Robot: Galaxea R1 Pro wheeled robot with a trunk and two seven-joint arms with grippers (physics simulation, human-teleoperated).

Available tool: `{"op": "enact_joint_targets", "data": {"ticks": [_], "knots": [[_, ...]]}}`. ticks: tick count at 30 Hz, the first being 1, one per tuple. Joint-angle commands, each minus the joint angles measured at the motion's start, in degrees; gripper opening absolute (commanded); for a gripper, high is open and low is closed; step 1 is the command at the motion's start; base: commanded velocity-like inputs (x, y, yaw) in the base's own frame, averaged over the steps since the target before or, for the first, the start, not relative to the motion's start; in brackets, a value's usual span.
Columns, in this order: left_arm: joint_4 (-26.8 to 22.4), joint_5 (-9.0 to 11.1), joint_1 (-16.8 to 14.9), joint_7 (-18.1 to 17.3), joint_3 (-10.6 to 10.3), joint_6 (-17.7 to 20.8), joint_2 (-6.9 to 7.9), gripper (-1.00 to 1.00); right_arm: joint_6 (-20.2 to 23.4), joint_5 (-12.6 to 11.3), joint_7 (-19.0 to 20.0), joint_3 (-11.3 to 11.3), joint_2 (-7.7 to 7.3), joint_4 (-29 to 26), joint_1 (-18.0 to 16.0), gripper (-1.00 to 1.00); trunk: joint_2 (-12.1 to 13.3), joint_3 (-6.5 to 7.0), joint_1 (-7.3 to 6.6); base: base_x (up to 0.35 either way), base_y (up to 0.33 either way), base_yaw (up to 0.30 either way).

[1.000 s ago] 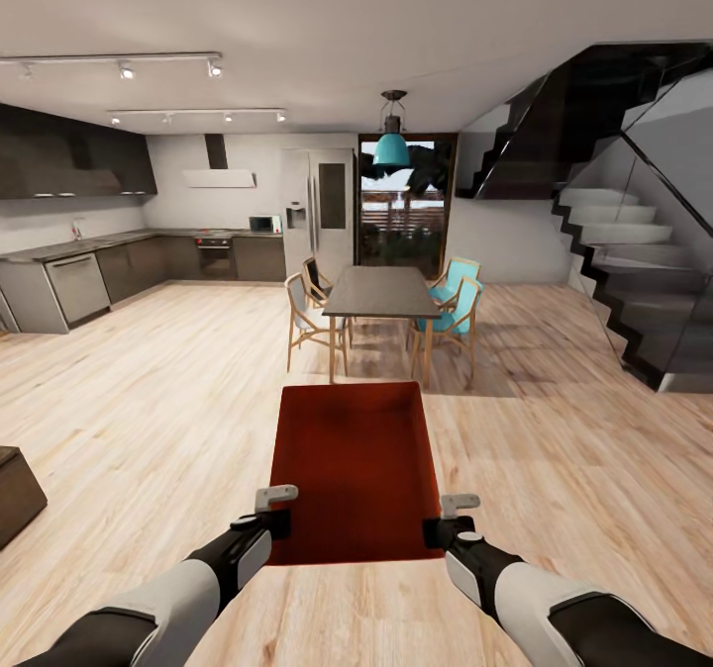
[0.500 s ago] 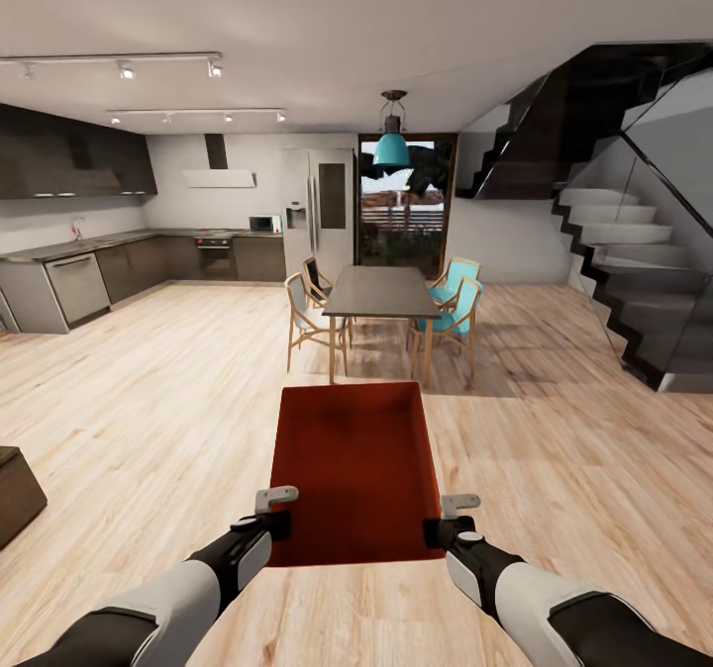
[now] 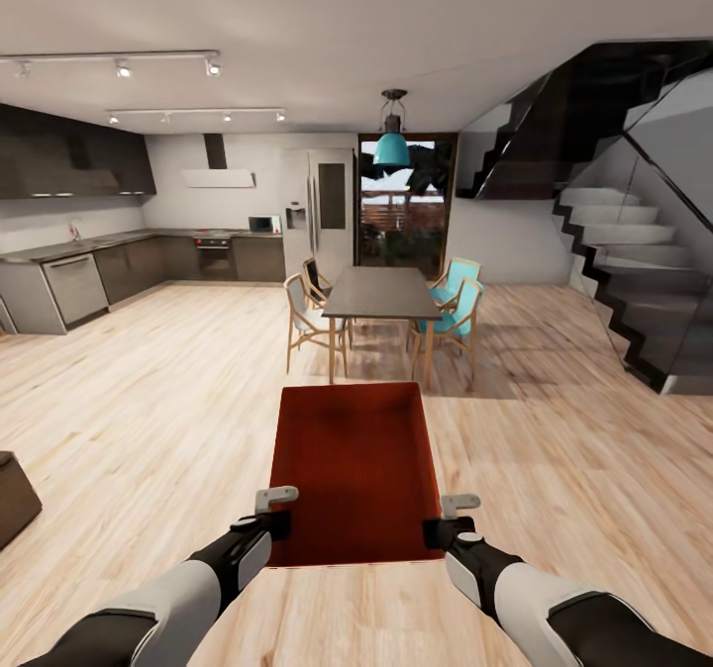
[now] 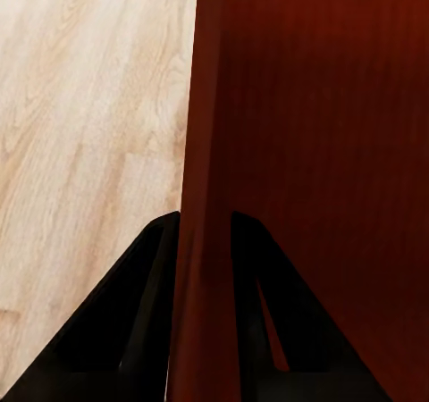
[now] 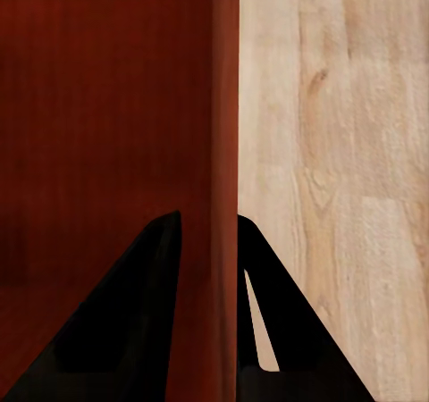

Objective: Move the two storage containers from the living room to the garage. In the garage, place one container on the floor and stack the other container on top of it (either order is fine).

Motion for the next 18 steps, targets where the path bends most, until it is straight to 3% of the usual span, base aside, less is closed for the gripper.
{"op": "enact_joint_targets", "data": {"ticks": [1,12,18], "knots": [[-0.3,-0.7,0.0,2.2,0.6,-0.7,0.96,-1.00,-0.2,-0.4,0.1,-1.6,0.05,0.2,0.0,-1.00,0.0,-0.02,0.05,0.303,0.000,0.000],[-0.3,-0.7,0.0,2.3,0.6,-0.6,0.96,-1.00,-0.1,-0.4,0.1,-1.6,0.16,0.2,0.0,-1.00,0.0,-0.02,0.05,0.320,0.000,-0.003],[-0.3,-0.7,0.0,2.3,0.6,-0.7,0.98,-1.00,0.0,-0.5,0.0,-1.6,0.22,0.2,0.0,-1.00,0.0,-0.02,0.05,0.323,0.000,-0.193]]}}
